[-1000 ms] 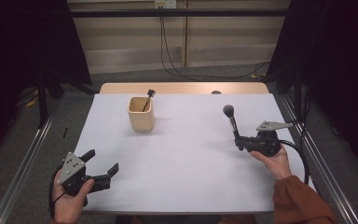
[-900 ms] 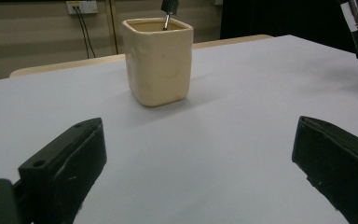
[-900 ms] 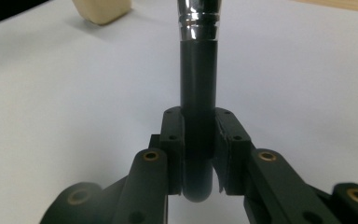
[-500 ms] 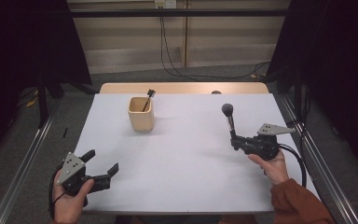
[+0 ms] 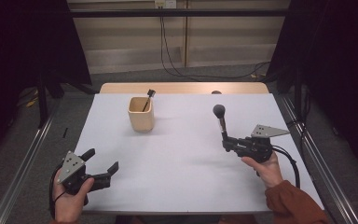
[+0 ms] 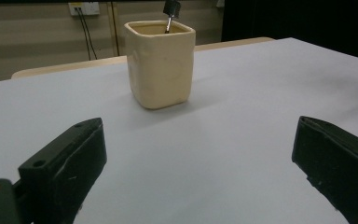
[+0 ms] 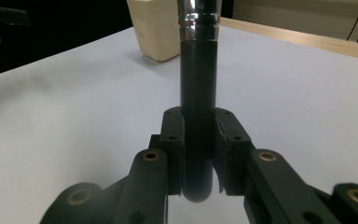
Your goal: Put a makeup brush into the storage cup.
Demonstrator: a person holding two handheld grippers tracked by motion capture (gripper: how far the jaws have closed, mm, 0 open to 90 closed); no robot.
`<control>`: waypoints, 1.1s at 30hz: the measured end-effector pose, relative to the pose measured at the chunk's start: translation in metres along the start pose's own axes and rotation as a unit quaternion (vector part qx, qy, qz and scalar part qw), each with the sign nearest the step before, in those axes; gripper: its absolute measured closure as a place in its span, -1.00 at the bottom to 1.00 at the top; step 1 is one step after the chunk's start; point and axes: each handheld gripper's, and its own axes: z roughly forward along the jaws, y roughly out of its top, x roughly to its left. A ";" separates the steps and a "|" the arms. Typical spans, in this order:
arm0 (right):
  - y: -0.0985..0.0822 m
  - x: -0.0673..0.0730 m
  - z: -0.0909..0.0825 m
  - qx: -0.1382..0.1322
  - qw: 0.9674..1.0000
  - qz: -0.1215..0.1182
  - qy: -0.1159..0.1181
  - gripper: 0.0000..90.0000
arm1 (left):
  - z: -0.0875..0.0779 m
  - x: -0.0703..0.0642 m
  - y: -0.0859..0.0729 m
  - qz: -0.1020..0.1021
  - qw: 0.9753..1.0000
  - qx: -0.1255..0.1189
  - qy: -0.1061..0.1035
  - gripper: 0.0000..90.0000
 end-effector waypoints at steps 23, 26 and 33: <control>0.011 0.033 0.031 0.012 0.998 -0.029 0.051 0.68 | 0.019 -0.025 0.017 0.024 0.999 -0.012 -0.044 -0.94; 0.012 0.038 0.035 0.016 0.998 -0.031 0.059 0.68 | 0.024 -0.028 0.015 0.022 0.999 -0.003 -0.049 -0.94; 0.019 0.045 0.044 0.009 0.997 -0.033 0.073 0.68 | 0.034 -0.038 0.021 0.027 0.998 -0.004 -0.065 -0.94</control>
